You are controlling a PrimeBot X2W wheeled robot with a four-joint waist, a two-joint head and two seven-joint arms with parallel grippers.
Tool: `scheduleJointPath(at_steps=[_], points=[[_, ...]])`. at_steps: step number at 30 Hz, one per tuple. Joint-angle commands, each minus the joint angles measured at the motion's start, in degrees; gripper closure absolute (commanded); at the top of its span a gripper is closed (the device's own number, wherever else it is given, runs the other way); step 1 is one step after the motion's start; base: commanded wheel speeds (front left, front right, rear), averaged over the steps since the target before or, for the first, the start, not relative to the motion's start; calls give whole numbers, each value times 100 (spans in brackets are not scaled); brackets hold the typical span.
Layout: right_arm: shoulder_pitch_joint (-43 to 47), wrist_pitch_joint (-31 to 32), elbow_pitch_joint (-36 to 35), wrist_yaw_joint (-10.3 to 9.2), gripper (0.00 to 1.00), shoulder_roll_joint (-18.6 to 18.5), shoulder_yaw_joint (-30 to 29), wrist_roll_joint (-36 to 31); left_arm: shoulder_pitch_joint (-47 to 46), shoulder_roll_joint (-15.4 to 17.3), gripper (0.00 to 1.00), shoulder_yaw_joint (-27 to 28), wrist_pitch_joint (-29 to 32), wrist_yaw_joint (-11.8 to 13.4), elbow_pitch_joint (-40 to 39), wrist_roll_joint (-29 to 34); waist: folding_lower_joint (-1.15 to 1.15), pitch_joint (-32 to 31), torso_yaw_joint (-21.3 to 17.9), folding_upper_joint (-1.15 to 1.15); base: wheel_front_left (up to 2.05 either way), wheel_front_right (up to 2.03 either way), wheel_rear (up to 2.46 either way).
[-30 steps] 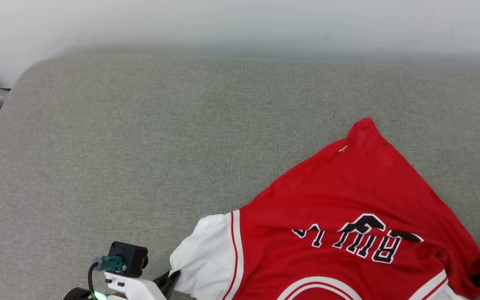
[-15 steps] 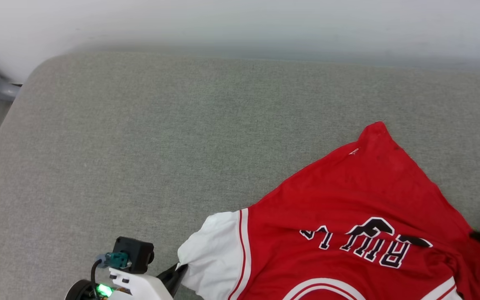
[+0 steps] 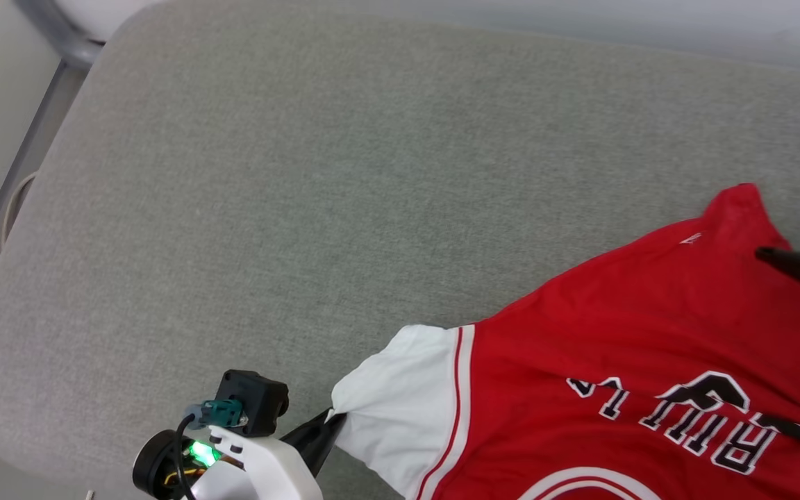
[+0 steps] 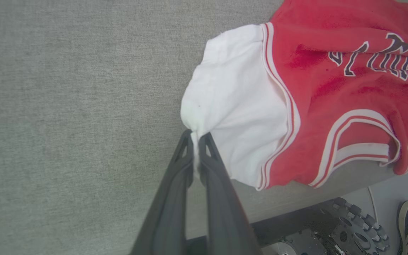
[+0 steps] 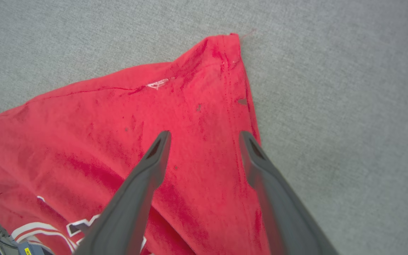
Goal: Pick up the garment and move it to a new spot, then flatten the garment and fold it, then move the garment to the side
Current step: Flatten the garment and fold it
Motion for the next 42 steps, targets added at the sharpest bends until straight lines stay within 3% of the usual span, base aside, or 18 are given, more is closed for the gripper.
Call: scheduleJointPath(at_steps=[1,12,22,23,24,25,34,42], points=[[-250,19,218,-5,0,13,78,-136,-107,-17,100,-8,-6,-5,-13,35,-1,256,254,0,0,0,0],[-967,-104,1109,-5,0,-185,359,-609,-311,-199,100,-137,-156,-55,40,75,-1,729,675,0,0,0,0],[-789,-251,1446,-4,0,-279,1010,-417,-410,-278,100,-196,-235,-82,140,55,-1,935,814,0,0,0,0],[-788,-258,1468,-3,36,-282,1049,-380,-426,-284,100,-204,-236,-84,147,55,-1,944,819,0,0,0,0],[-800,-268,1486,-3,95,-299,1082,-352,-437,-287,100,-211,-238,-85,155,54,-1,950,821,0,0,0,0],[-816,-293,1503,-3,100,-327,1113,-347,-449,-287,100,-220,-237,-88,168,52,-1,951,824,0,0,0,0],[-1152,-1148,1624,-5,100,-410,1016,-185,-484,-279,100,-135,-360,-54,237,38,-1,698,721,0,0,0,0],[-1269,-2143,1668,-5,100,-376,981,42,-674,-227,100,215,-661,102,236,130,-1,92,335,0,0,0,0]])
